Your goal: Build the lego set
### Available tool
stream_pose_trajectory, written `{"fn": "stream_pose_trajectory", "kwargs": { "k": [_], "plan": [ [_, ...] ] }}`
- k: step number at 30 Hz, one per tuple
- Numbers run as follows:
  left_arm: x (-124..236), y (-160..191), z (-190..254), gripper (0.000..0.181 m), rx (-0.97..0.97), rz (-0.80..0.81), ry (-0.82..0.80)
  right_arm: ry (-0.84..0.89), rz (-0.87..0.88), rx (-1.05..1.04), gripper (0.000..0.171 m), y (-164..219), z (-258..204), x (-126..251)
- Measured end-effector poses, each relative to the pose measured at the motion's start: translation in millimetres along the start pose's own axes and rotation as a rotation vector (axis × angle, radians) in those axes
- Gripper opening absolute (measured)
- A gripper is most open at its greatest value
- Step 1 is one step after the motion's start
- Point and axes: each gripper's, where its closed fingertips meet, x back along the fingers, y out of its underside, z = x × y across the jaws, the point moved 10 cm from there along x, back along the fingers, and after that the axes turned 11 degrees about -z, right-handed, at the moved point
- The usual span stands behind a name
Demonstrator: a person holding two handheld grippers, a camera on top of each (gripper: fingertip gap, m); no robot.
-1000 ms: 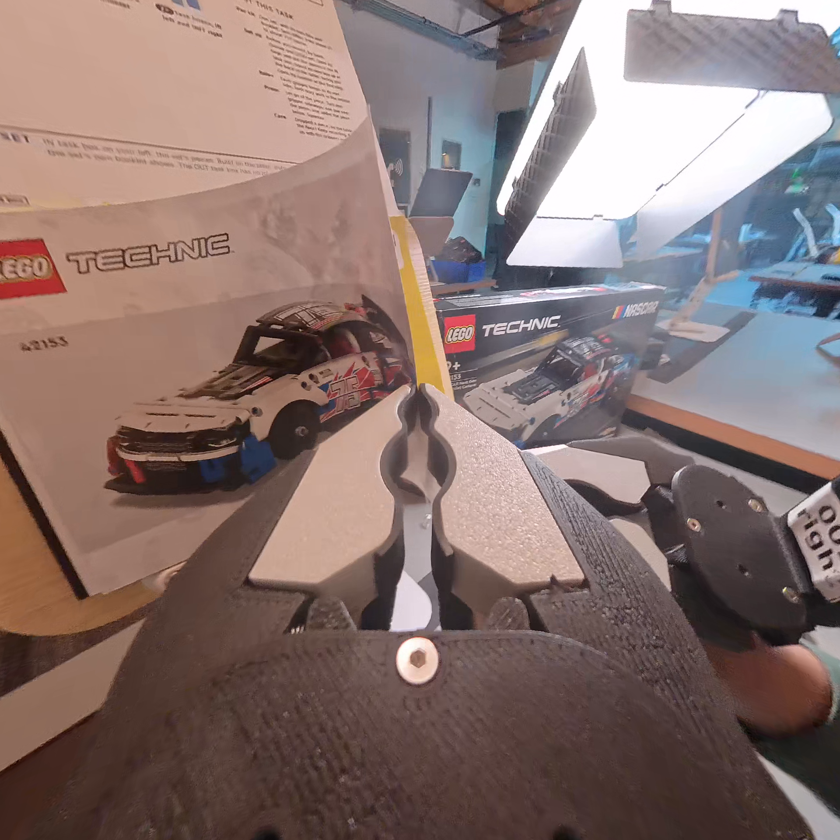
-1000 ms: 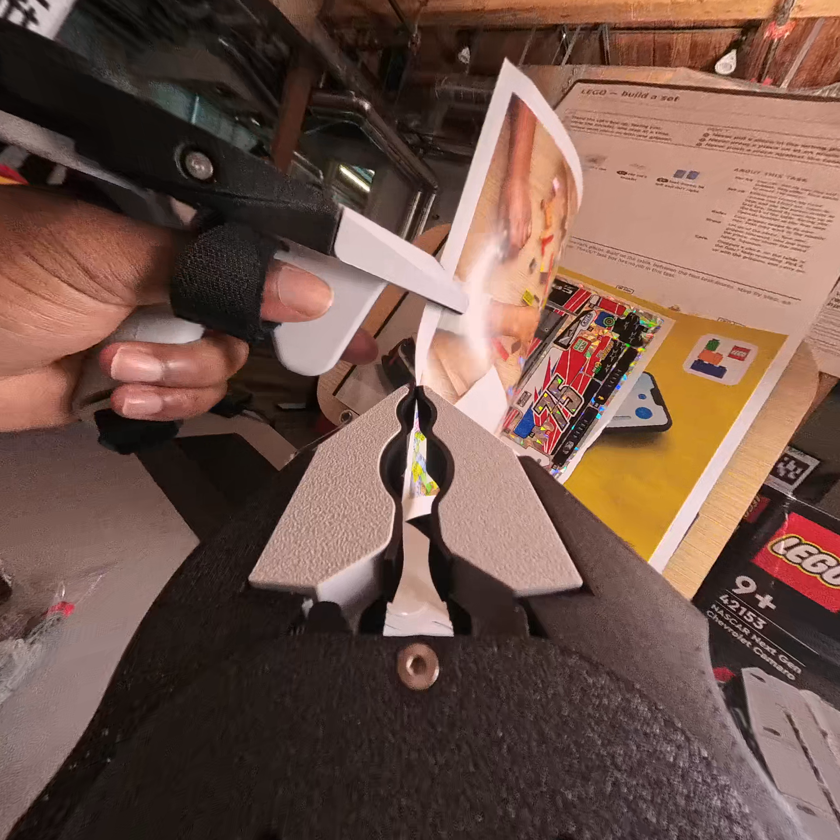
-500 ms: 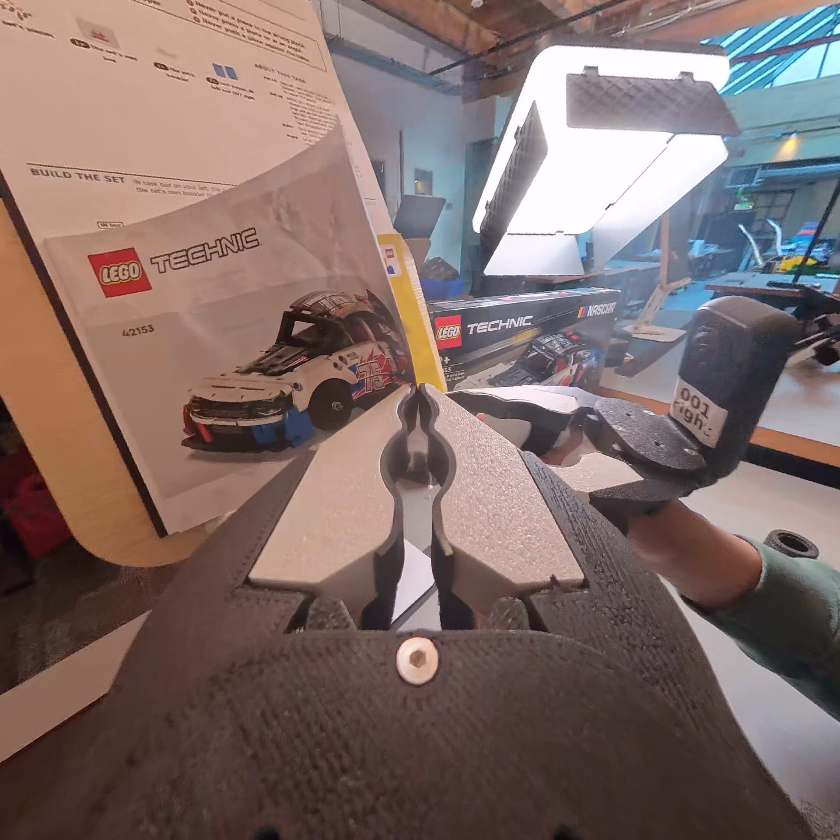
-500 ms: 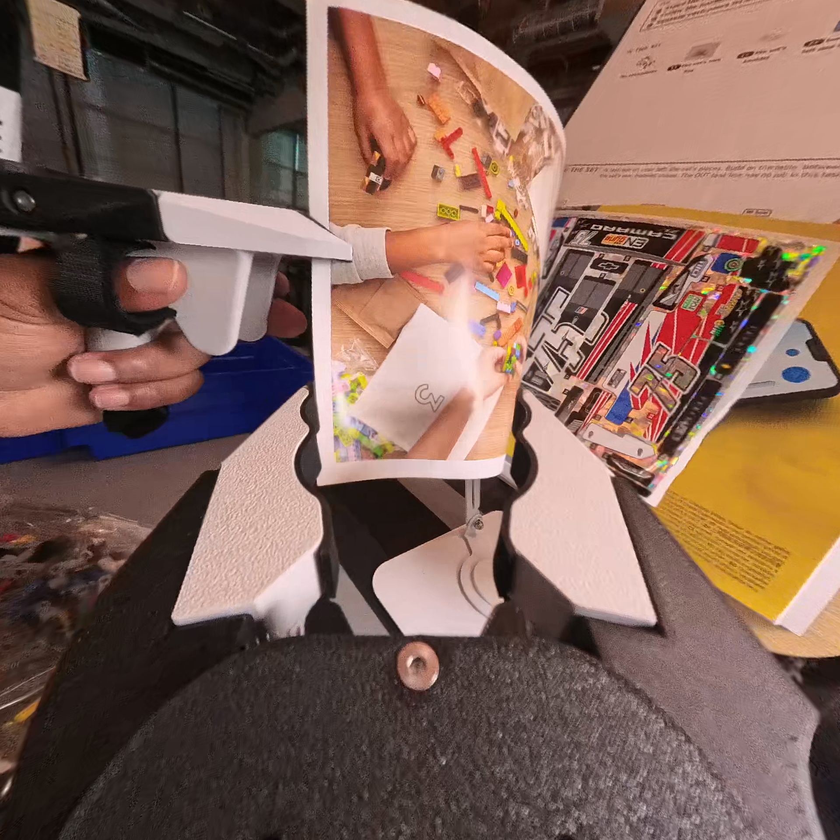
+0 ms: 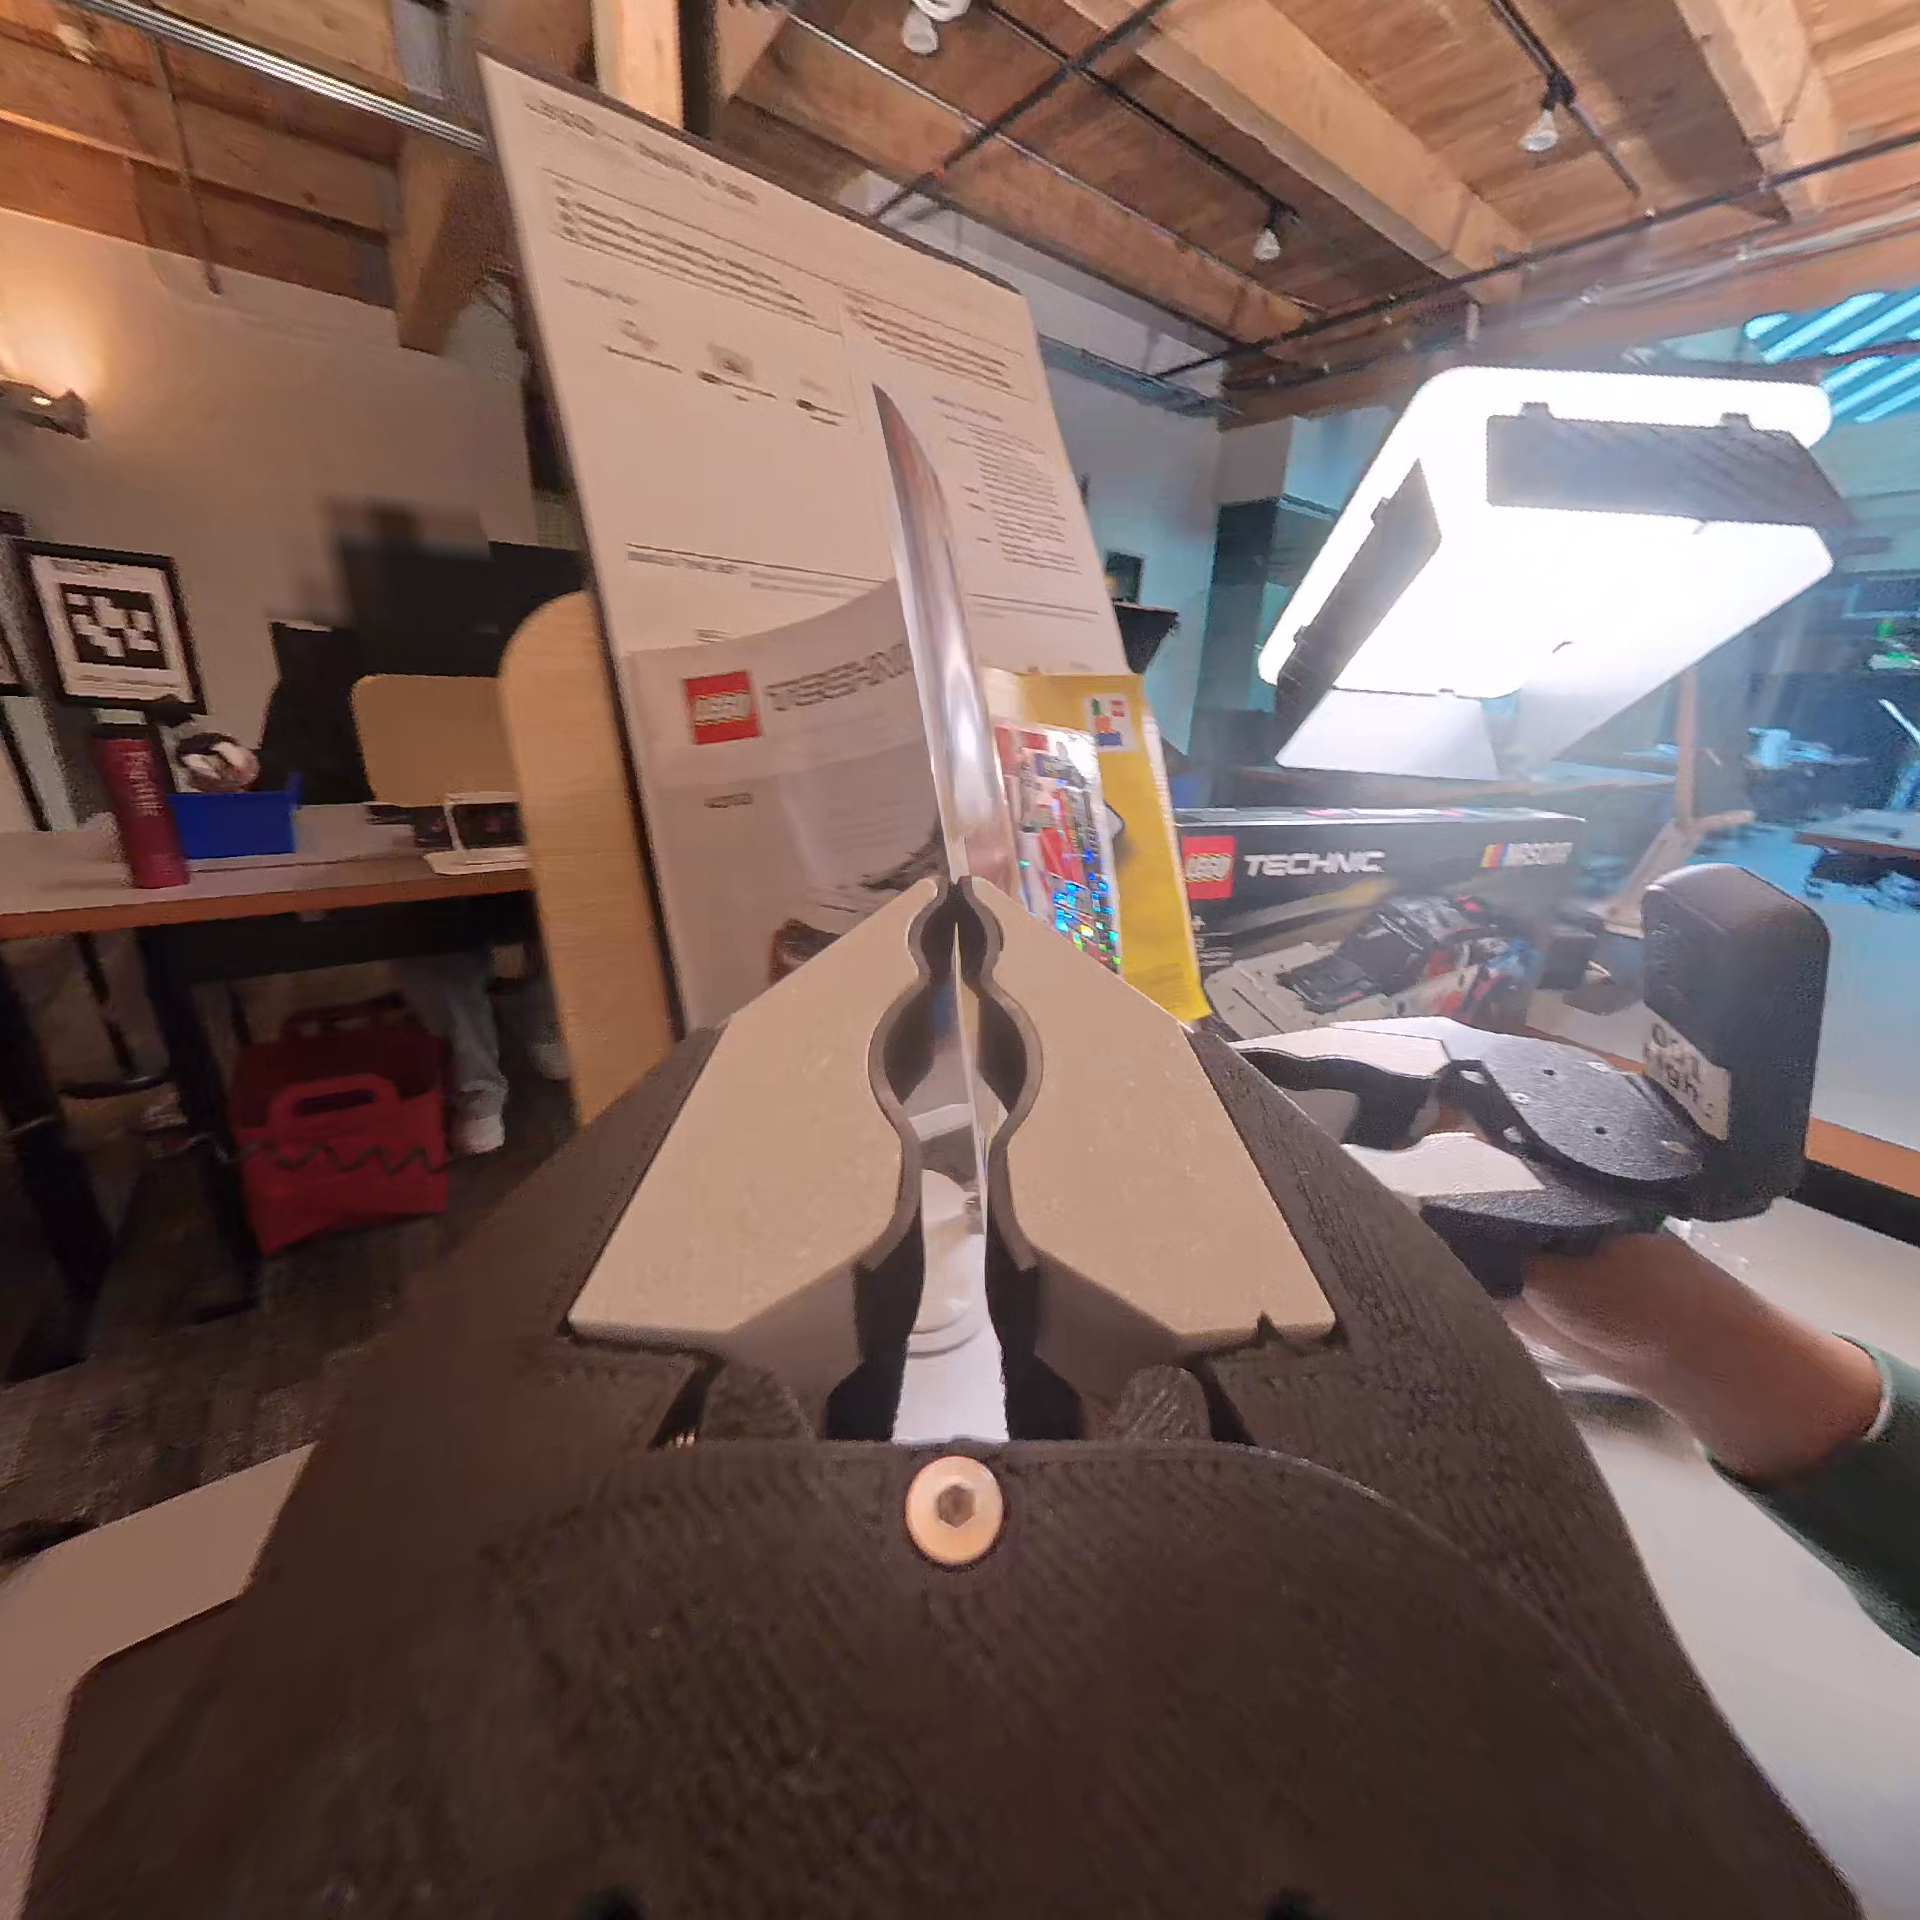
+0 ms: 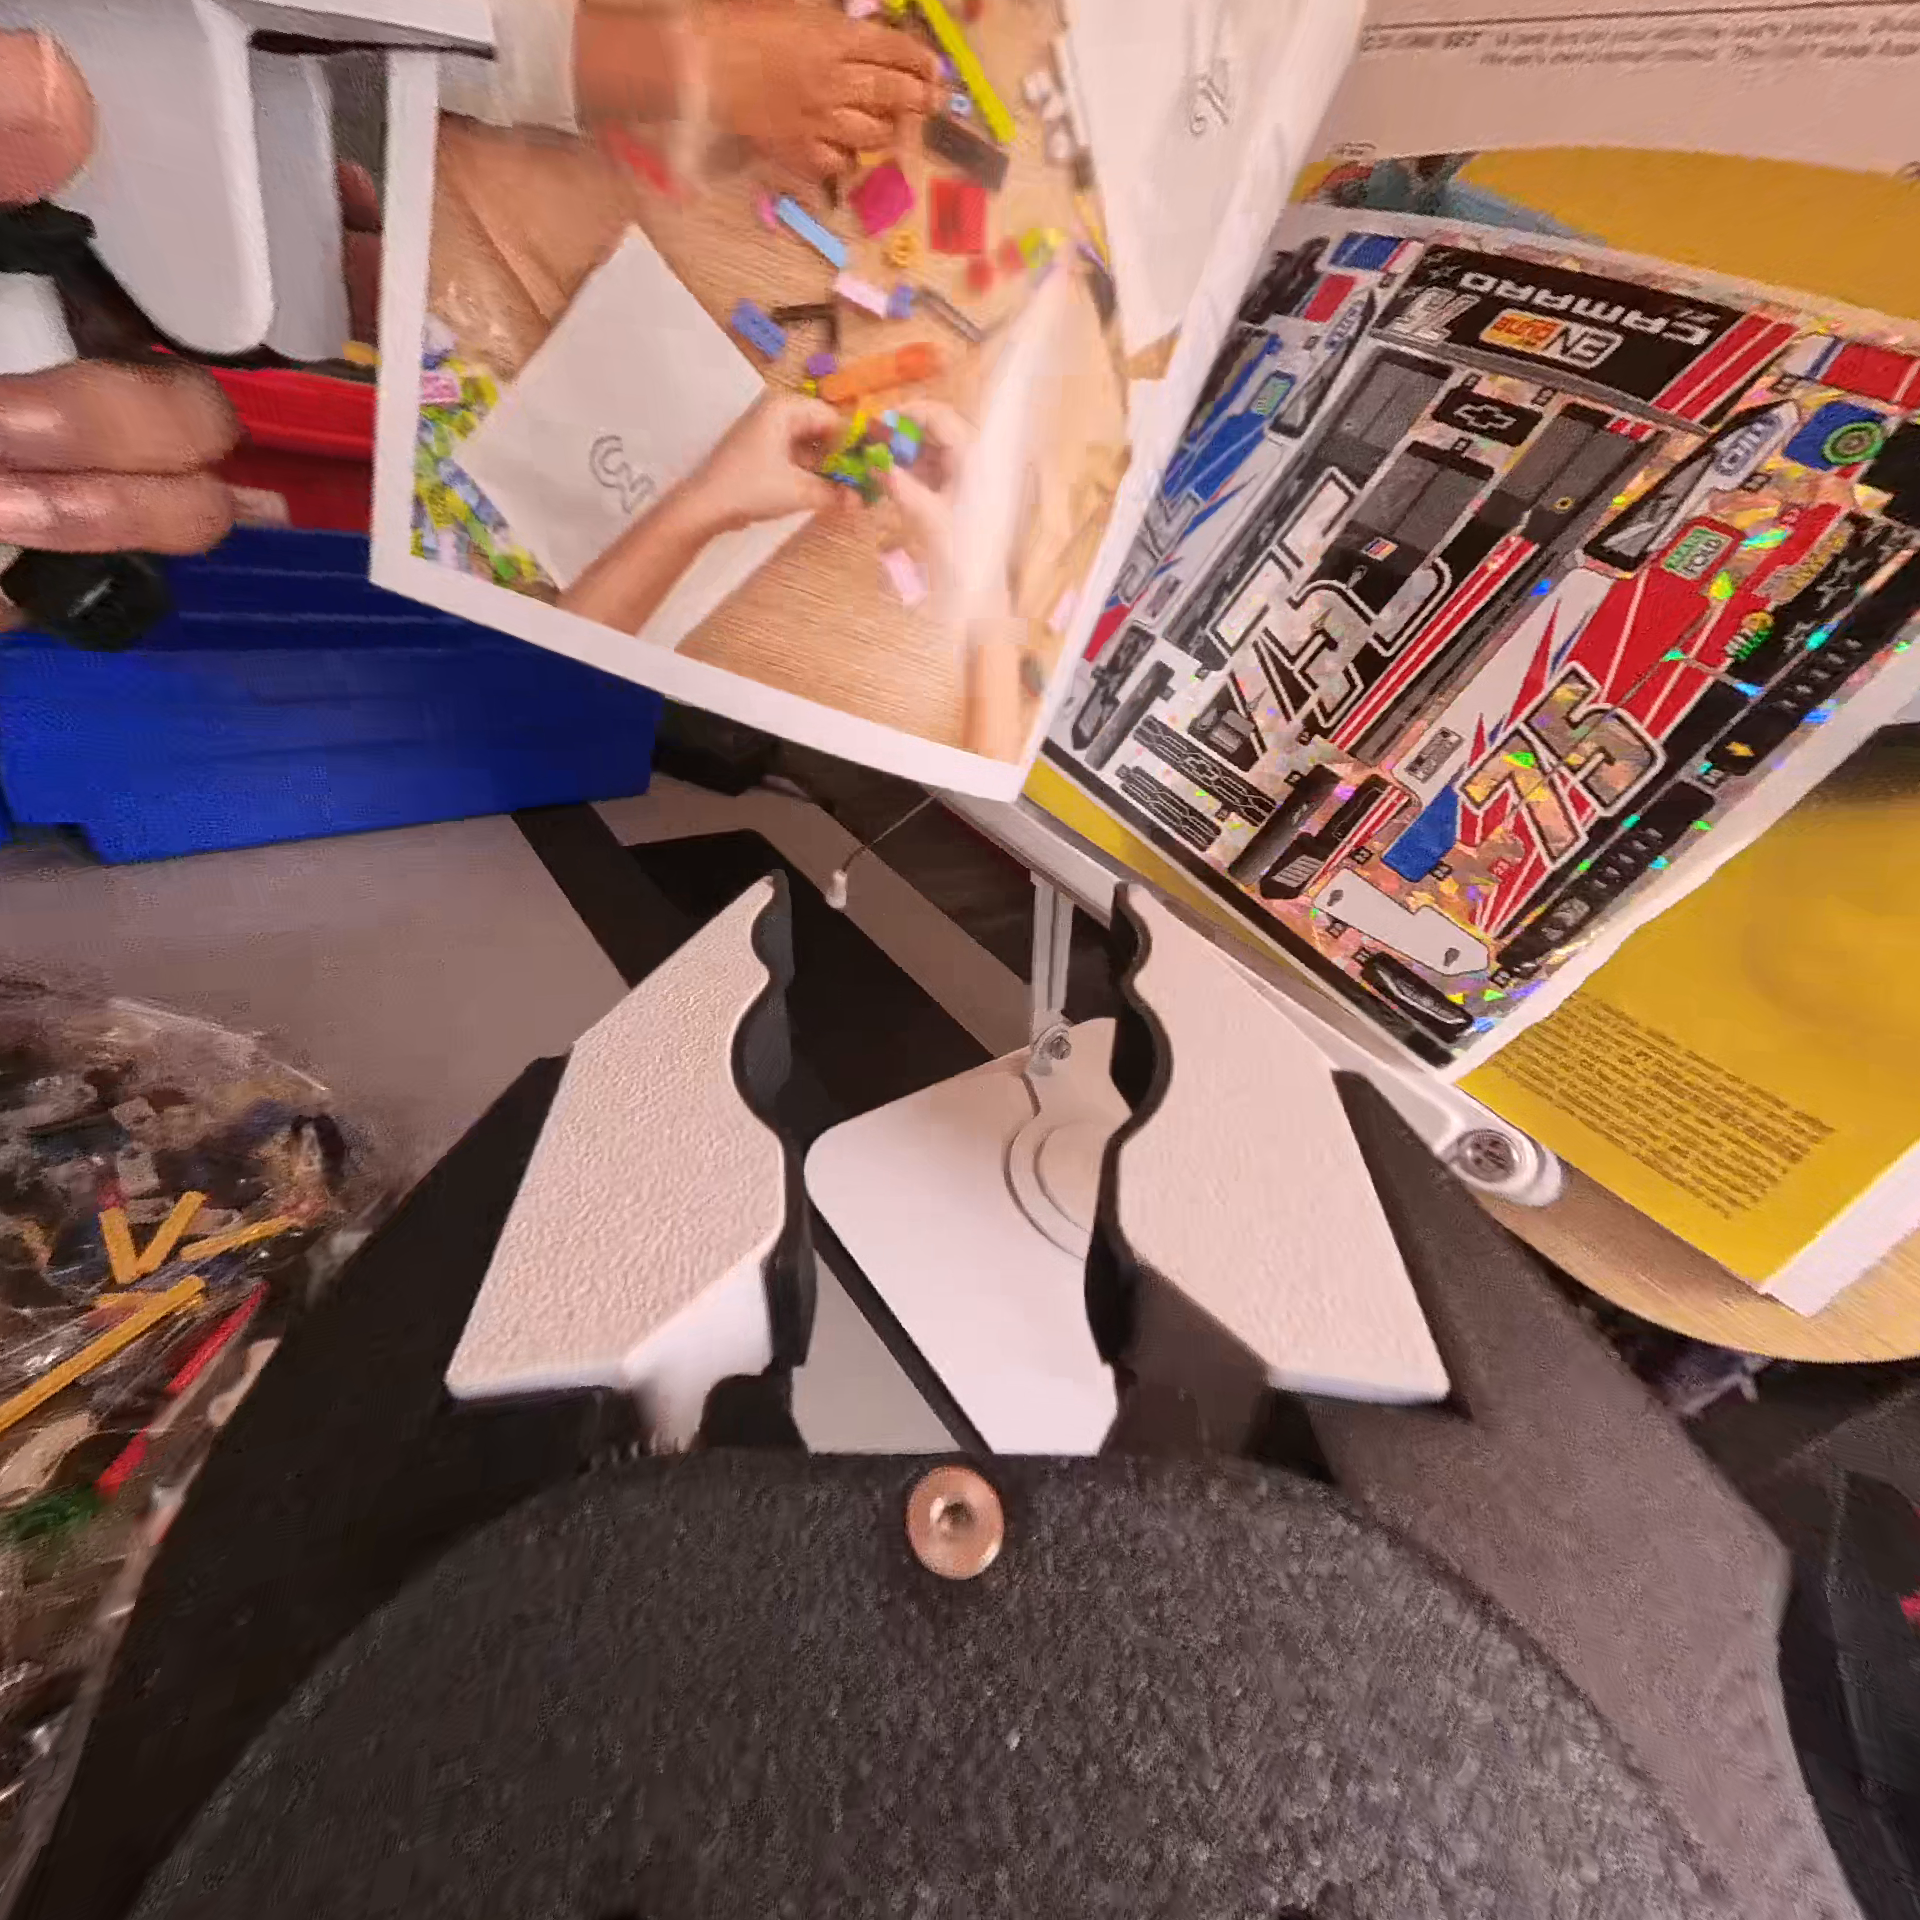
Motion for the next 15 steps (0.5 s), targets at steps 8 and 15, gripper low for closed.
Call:
{"fn": "stream_pose_trajectory", "kwargs": {
  "k": [8, 15],
  "plan": [
    [41, 19, -56, 0.000, 0.002, -0.022, -0.210, -0.116, 0.074, -0.182, 0.053, -11, -16, -7],
    [58, 36, -89, 0.000, -0.023, -0.039, -0.344, 0.141, -0.032, -0.140, 0.065, -30, -4, -56]
  ]
}}
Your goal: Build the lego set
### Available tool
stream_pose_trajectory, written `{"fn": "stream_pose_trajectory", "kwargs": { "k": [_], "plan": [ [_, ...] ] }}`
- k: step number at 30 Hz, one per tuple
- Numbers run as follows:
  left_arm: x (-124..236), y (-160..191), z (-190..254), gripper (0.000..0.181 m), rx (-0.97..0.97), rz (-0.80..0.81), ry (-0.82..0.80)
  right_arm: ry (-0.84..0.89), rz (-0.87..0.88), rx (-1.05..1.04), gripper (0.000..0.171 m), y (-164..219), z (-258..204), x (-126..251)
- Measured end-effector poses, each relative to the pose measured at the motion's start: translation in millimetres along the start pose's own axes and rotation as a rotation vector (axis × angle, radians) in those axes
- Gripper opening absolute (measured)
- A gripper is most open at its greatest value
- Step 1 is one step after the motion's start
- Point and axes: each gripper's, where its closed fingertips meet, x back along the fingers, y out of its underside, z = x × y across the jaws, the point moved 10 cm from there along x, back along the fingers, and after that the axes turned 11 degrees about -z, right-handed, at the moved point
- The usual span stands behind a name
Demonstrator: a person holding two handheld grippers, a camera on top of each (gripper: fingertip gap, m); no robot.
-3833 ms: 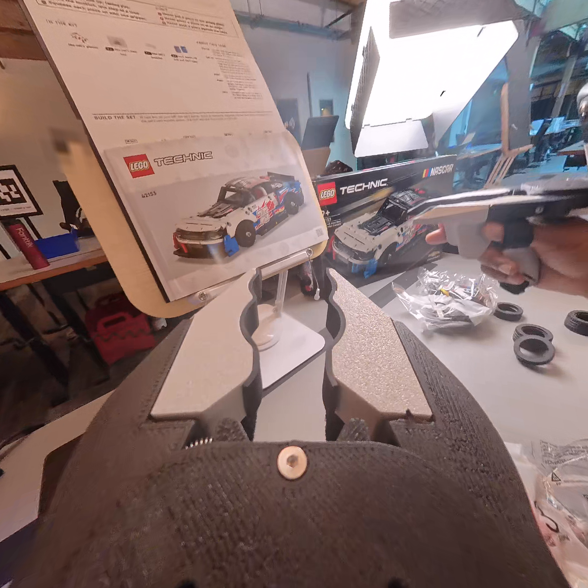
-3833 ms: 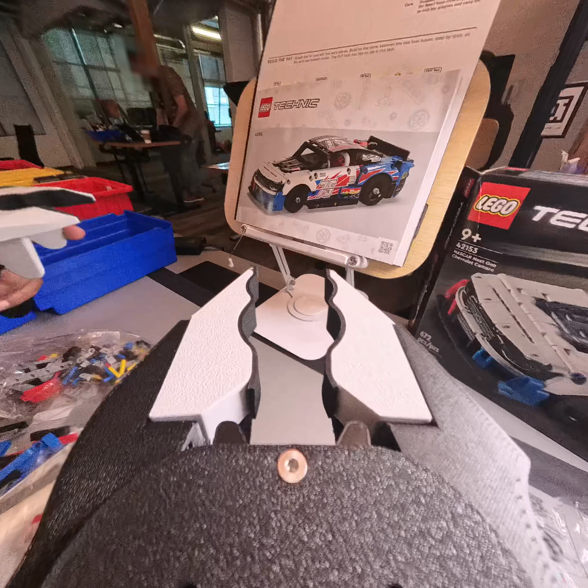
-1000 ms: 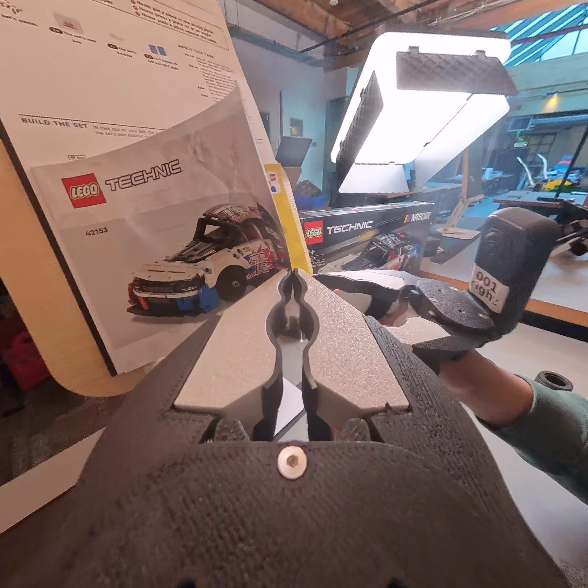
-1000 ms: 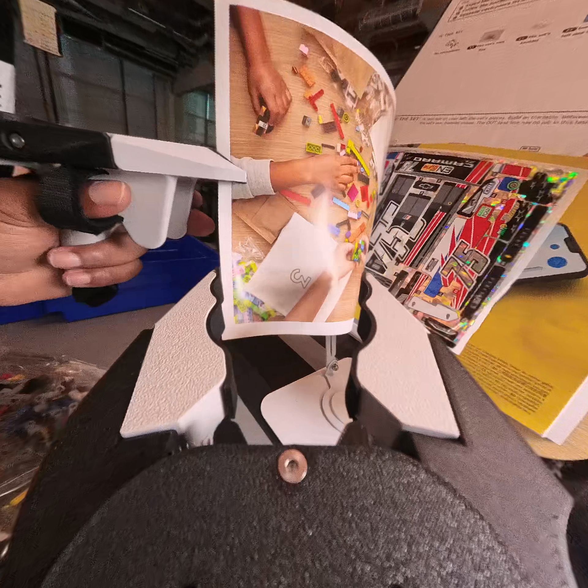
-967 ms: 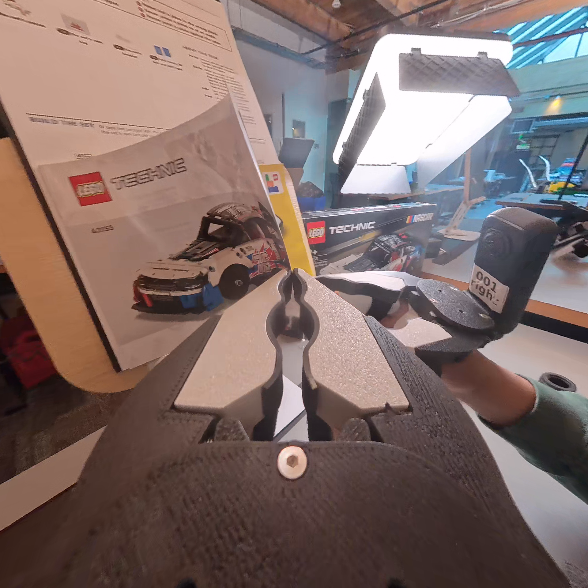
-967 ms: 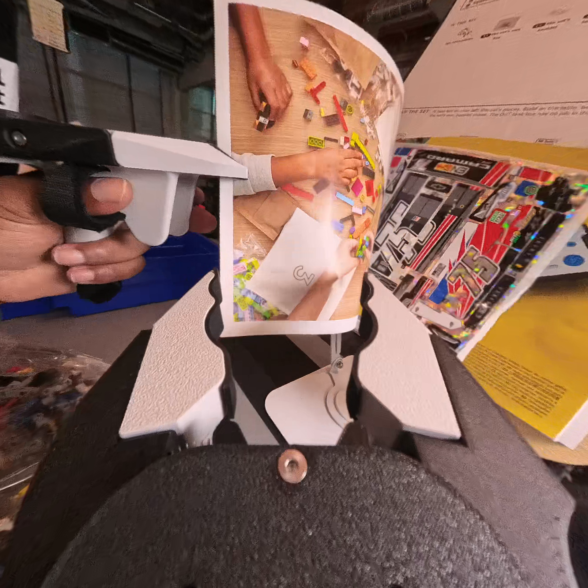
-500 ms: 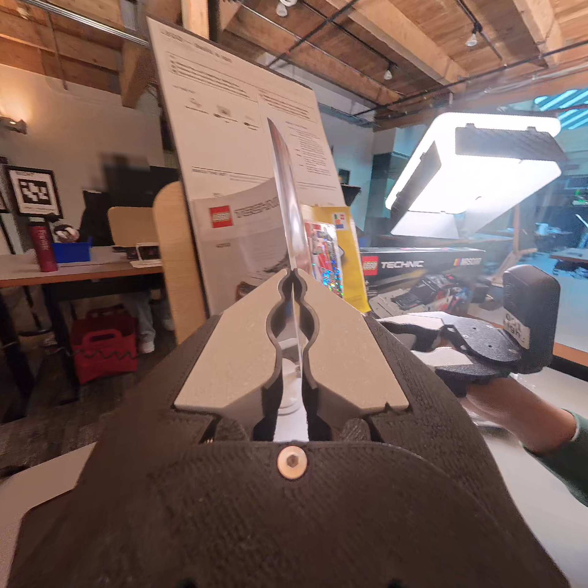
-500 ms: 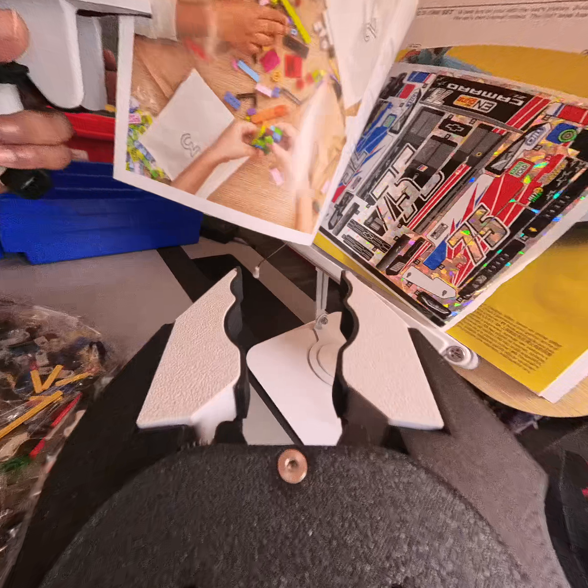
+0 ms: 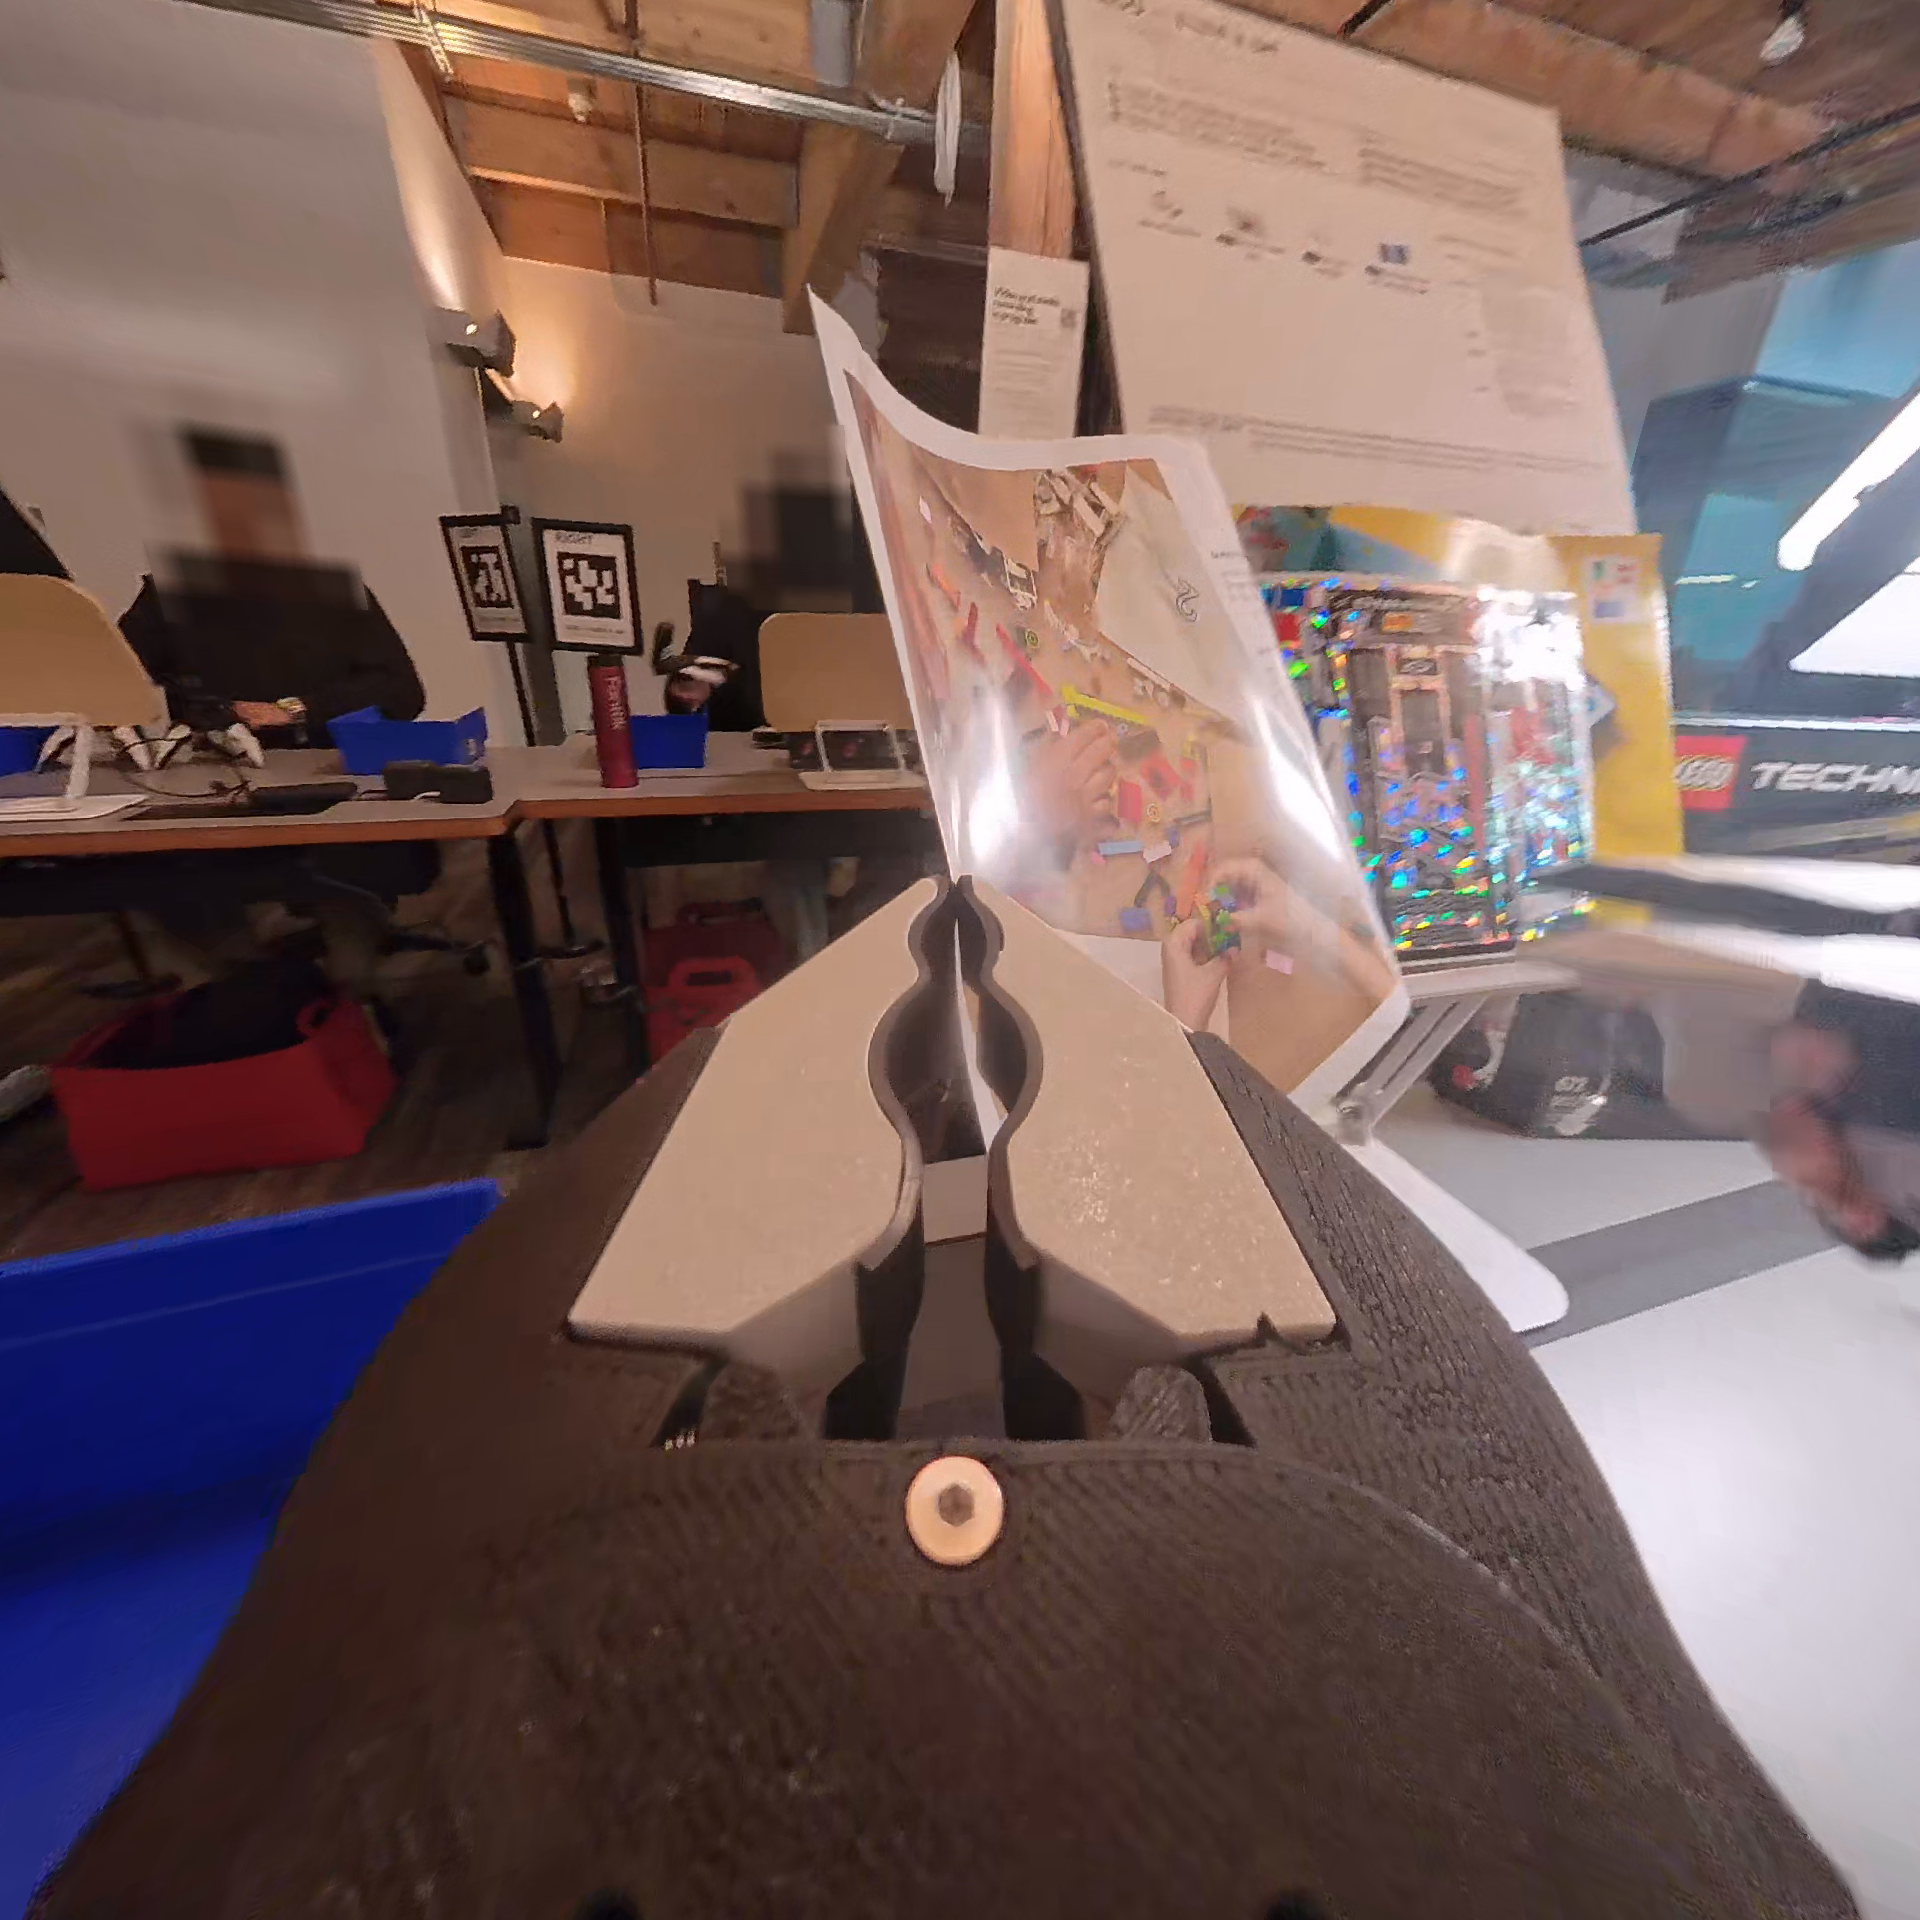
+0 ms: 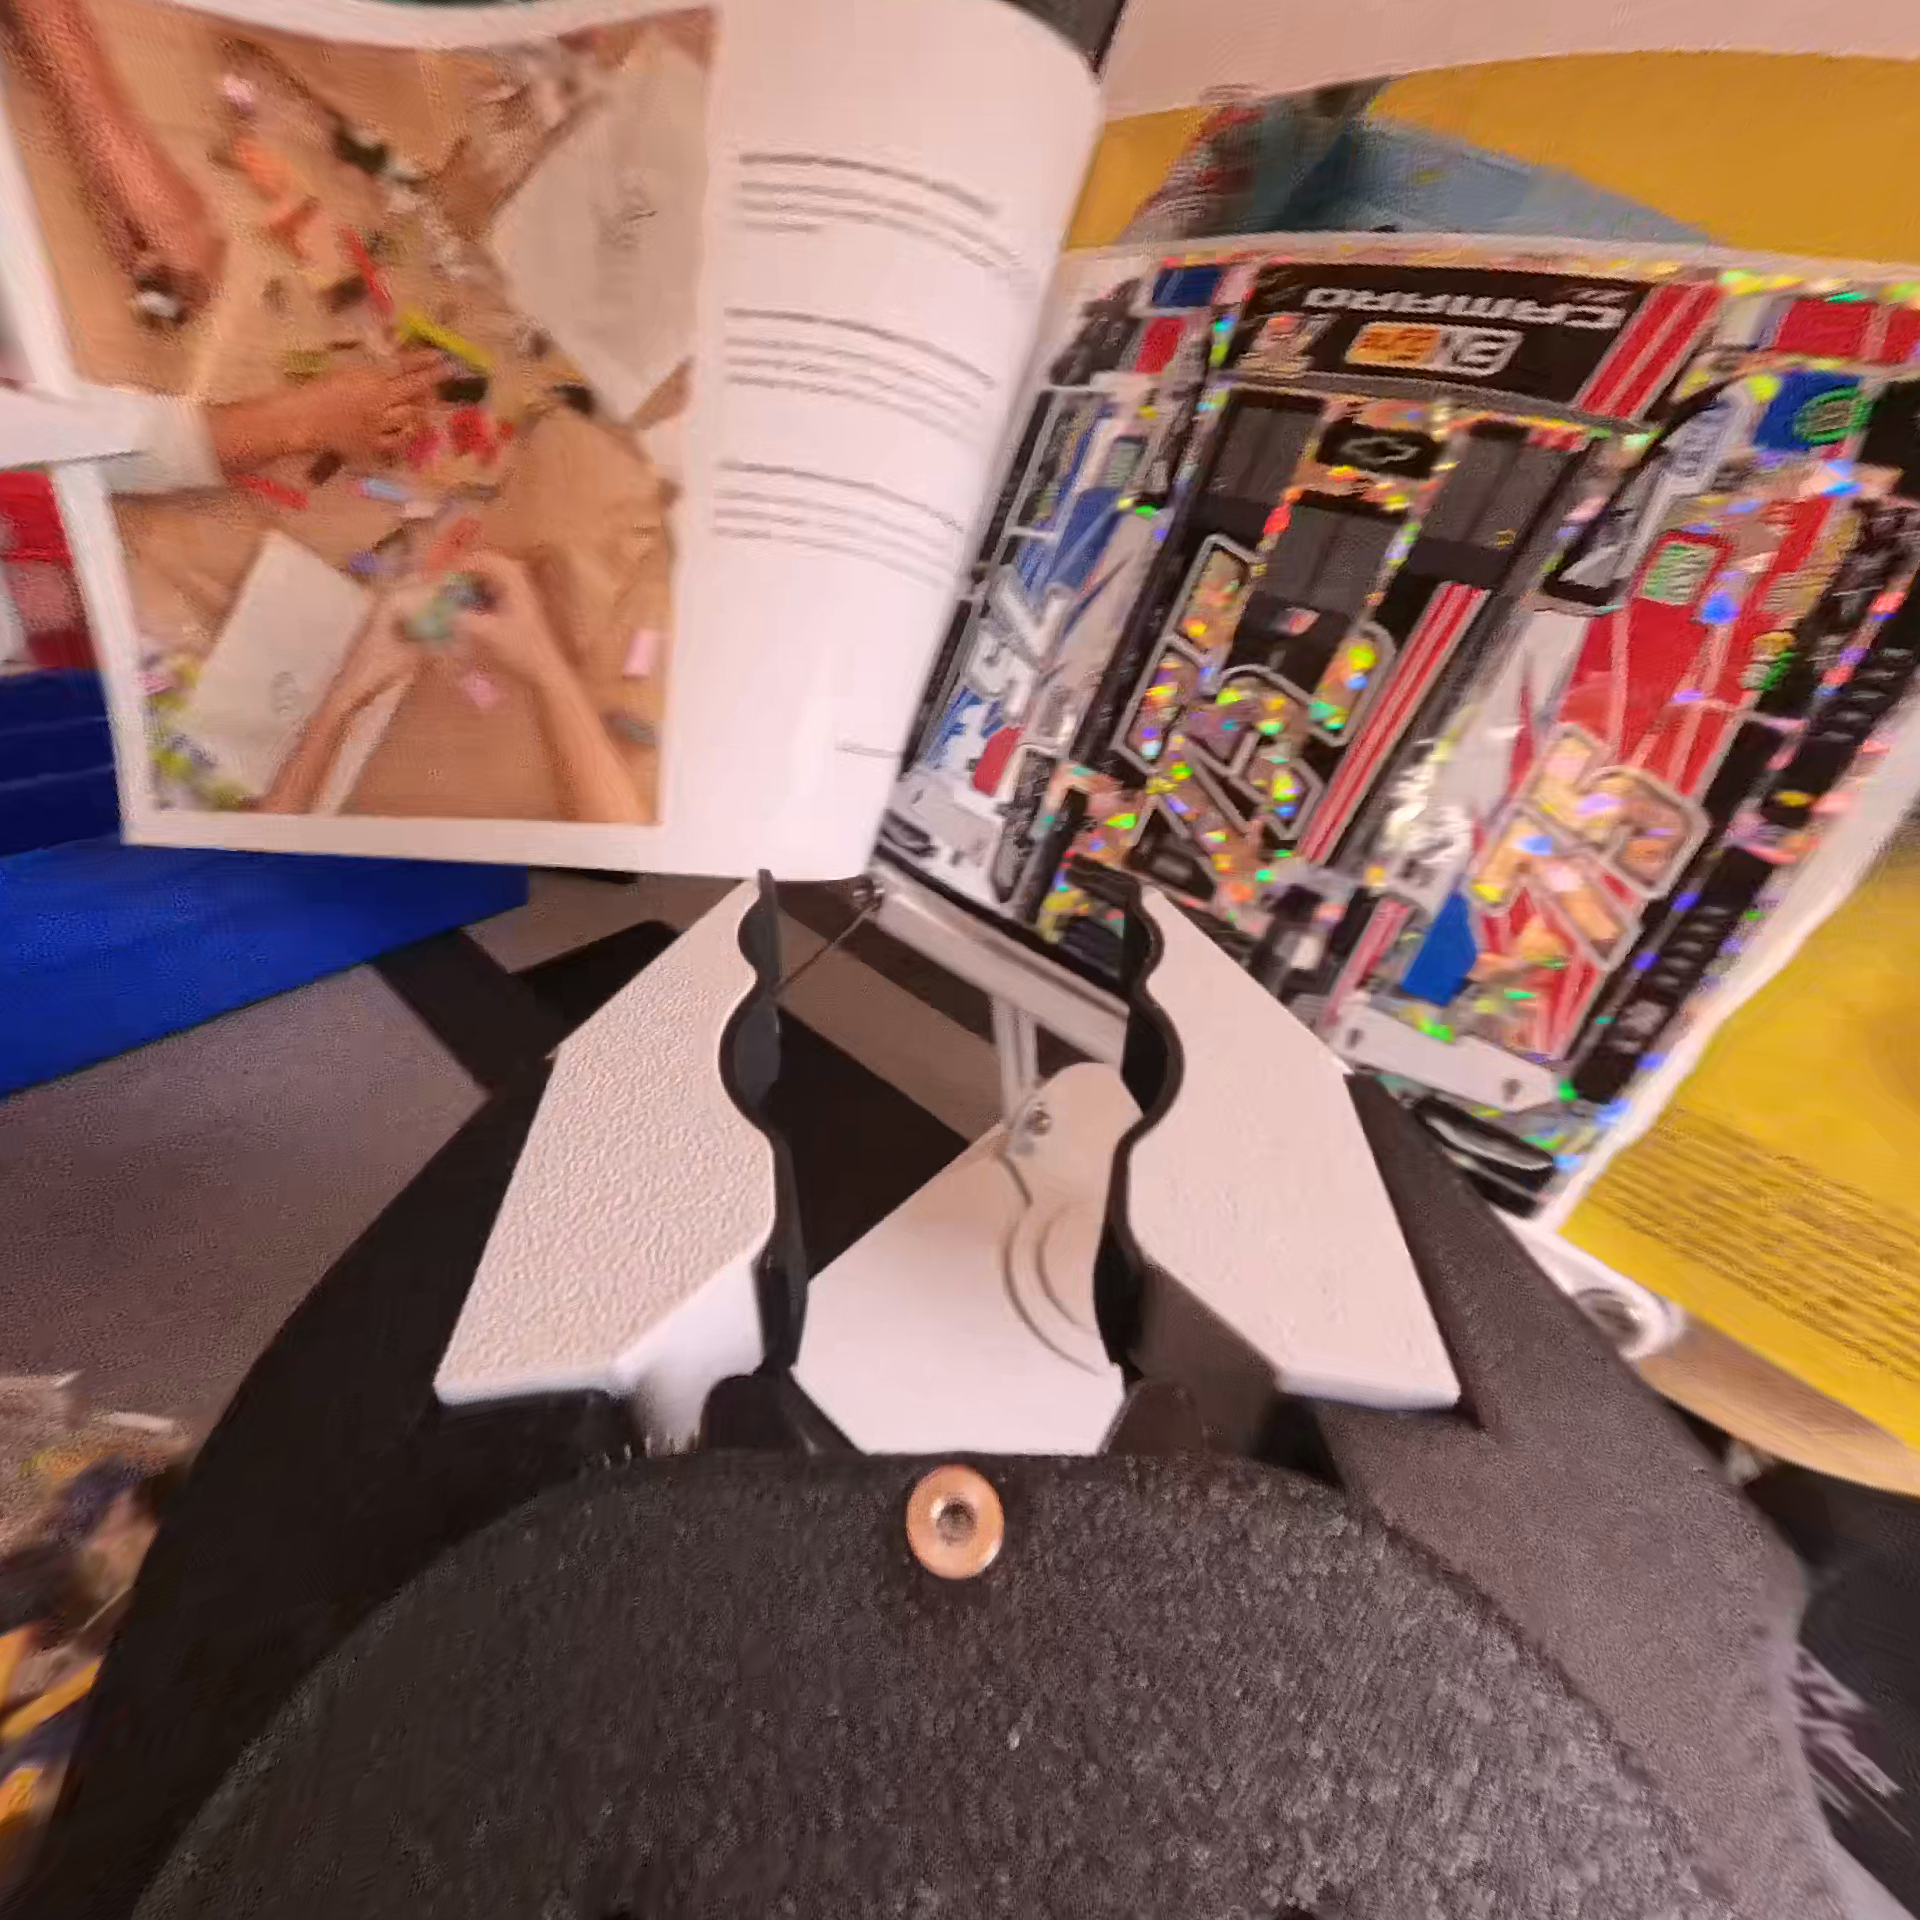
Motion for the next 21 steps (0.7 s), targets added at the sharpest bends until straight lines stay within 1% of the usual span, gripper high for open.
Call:
{"fn": "stream_pose_trajectory", "kwargs": {
  "k": [1, 3, 4, 5, 6, 8, 10, 11, 13, 15, 16, 18, 19, 21],
  "plan": [
    [0, 2, -5, 0.000, -0.008, -0.013, -0.016, 0.077, -0.007, -0.005, 0.070, -7, 13, -2],
    [0, 5, -14, 0.000, -0.029, -0.030, -0.040, 0.260, -0.023, 0.030, 0.087, -18, 41, -3],
    [-1, 6, -18, 0.000, -0.033, -0.037, -0.037, 0.326, -0.044, 0.034, 0.092, -21, 55, -2],
    [-1, 6, -20, 0.000, -0.031, -0.045, -0.026, 0.357, -0.073, 0.005, 0.099, -23, 68, -2],
    [-1, 7, -22, 0.000, -0.027, -0.051, -0.018, 0.348, -0.091, -0.037, 0.100, -23, 78, -2],
    [-2, 7, -24, 0.000, -0.029, -0.062, -0.011, 0.308, -0.094, -0.078, 0.086, -25, 89, 0],
    [-3, 7, -25, 0.000, -0.038, -0.071, -0.017, 0.275, -0.117, -0.049, 0.081, -26, 92, 1],
    [-3, 8, -26, 0.000, -0.040, -0.072, -0.022, 0.218, -0.121, -0.038, 0.069, -26, 90, 1],
    [-3, 8, -27, 0.000, -0.024, -0.071, -0.014, 0.140, -0.144, -0.045, 0.061, -24, 88, 3],
    [-2, 6, -26, 0.000, -0.001, -0.063, 0.003, 0.052, -0.154, -0.062, 0.038, -19, 89, 4],
    [-2, 5, -24, 0.000, -0.003, -0.060, 0.006, 0.026, -0.129, -0.077, 0.035, -17, 92, 6],
    [0, 2, -20, 0.000, -0.023, -0.057, 0.002, -0.012, -0.059, -0.133, 0.036, -13, 100, 12],
    [0, 1, -19, 0.000, -0.029, -0.054, 0.002, -0.081, -0.007, -0.185, 0.036, -12, 104, 15],
    [0, 0, -17, 0.000, -0.029, -0.051, 0.007, -0.315, 0.054, -0.310, 0.033, -7, 107, 18]
  ]
}}
